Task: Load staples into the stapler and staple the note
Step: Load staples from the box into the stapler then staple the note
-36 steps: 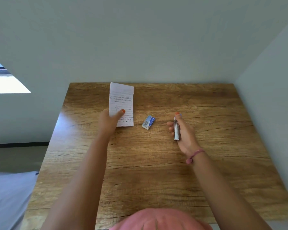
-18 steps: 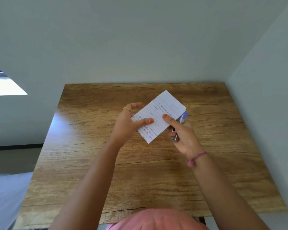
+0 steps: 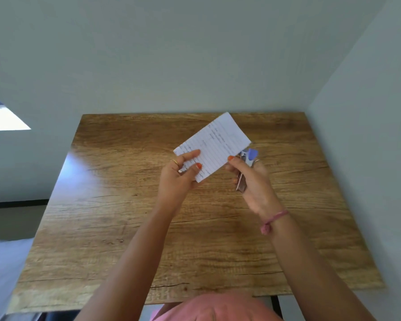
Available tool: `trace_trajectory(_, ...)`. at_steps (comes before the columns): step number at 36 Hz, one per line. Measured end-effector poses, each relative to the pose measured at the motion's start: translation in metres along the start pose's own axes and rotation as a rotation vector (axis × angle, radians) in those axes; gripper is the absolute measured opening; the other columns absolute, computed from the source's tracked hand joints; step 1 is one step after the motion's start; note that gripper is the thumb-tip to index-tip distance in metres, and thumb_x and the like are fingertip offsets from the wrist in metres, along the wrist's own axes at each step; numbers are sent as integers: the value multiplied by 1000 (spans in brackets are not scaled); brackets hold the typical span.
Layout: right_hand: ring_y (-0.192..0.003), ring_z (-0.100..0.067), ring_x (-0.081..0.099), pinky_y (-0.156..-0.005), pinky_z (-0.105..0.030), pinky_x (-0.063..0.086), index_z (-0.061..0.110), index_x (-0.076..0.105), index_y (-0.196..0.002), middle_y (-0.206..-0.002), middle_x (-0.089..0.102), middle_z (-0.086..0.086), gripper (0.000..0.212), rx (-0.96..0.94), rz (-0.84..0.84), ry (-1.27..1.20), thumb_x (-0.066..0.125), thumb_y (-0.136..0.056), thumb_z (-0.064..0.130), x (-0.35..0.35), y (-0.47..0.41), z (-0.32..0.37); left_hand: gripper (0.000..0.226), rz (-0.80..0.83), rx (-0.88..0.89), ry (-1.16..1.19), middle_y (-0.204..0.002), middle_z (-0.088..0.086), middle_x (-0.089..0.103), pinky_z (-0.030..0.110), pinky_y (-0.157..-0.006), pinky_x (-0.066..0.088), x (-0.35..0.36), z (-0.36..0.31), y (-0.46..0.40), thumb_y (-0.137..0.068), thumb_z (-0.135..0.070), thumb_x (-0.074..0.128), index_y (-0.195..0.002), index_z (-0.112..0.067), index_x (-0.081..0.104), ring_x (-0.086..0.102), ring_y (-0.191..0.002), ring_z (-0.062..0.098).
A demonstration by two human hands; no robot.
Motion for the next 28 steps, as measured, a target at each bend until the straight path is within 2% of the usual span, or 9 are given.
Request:
trace_trajectory(2, -89, -15, 61, -70, -26, 47, 16, 62, -105, -95, 70, -1, 22, 8, 45, 71, 65, -86, 5, -2, 2, -2, 29, -43, -1, 39, -117, -1, 60, 31, -70, 59, -5, -2, -1, -88, -3, 65, -104, -26, 72, 68, -95, 15)
trace_trajectory(4, -96, -12, 65, -81, -26, 49, 20, 58, -114, -106, 72, 3, 32, -3, 101, 160, 61, -88, 1, -3, 5, -4, 30, -63, 3, 49, -119, -3, 59, 28, -70, 58, -7, -4, -2, -89, -3, 64, -106, -26, 72, 67, -98, 16)
trace_trajectory(9, -103, 5, 63, -78, -12, 50, 42, 48, -117, -114, 67, 19, 51, -56, 175, 342, 68, -87, 6, -2, 19, -13, 32, -10, 17, 95, -119, 0, 62, 30, -71, 58, 0, -5, 0, -88, -4, 65, -111, -25, 70, 68, -99, 17)
trace_trajectory(11, -102, 6, 63, -77, -11, 50, 41, 46, -120, -113, 67, 20, 57, -80, 172, 344, 72, -84, 6, -2, 22, -16, 33, 16, 12, 101, -116, -1, 63, 29, -72, 58, 6, -4, 2, -87, -4, 66, -112, -26, 70, 68, -99, 16)
trace_trajectory(15, -105, 0, 64, -85, -19, 53, 26, 45, -136, -120, 66, 12, 68, -94, 173, 352, 77, -79, 7, -2, 26, -17, 34, 57, 14, 110, -117, -2, 64, 30, -73, 58, 15, -4, 5, -88, -2, 64, -113, -24, 69, 68, -103, 18)
trace_trajectory(19, -100, -4, 68, -75, -17, 53, 35, 54, -120, -112, 70, 13, 58, -111, 194, 328, 80, -76, 9, -1, 27, -16, 33, 59, 6, 138, -122, 3, 62, 30, -73, 58, 20, -5, 7, -87, -1, 64, -114, -20, 68, 67, -104, 19)
trace_trajectory(22, -96, -9, 70, -74, -20, 55, 30, 58, -115, -109, 73, 7, 51, -110, 185, 266, 80, -76, 6, -3, 28, -18, 32, 20, -19, 197, -121, 4, 63, 27, -72, 57, 19, -5, 8, -87, -1, 64, -113, -19, 68, 68, -102, 18)
trace_trajectory(26, -61, -9, 63, -56, -21, 53, 26, 62, -112, -103, 73, -7, 38, -47, 182, 218, 76, -81, 10, -5, 32, -23, 32, 1, -40, 209, -121, 5, 64, 26, -71, 57, 17, -6, 8, -86, -1, 66, -113, -19, 68, 67, -102, 19)
trace_trajectory(28, -54, -7, 59, -52, -20, 49, 25, 63, -111, -99, 73, -8, 36, 20, 206, 173, 78, -78, 21, -5, 34, -27, 33, 16, -39, 183, -122, 7, 63, 25, -71, 56, 18, -6, 8, -86, -1, 66, -115, -18, 68, 67, -102, 19)
Point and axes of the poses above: each hand's wrist, its own y-axis away from the middle knuckle, its own x-axis out of the palm, z = x × y, the point moved 7 cm from there along -y, towards the middle knuckle
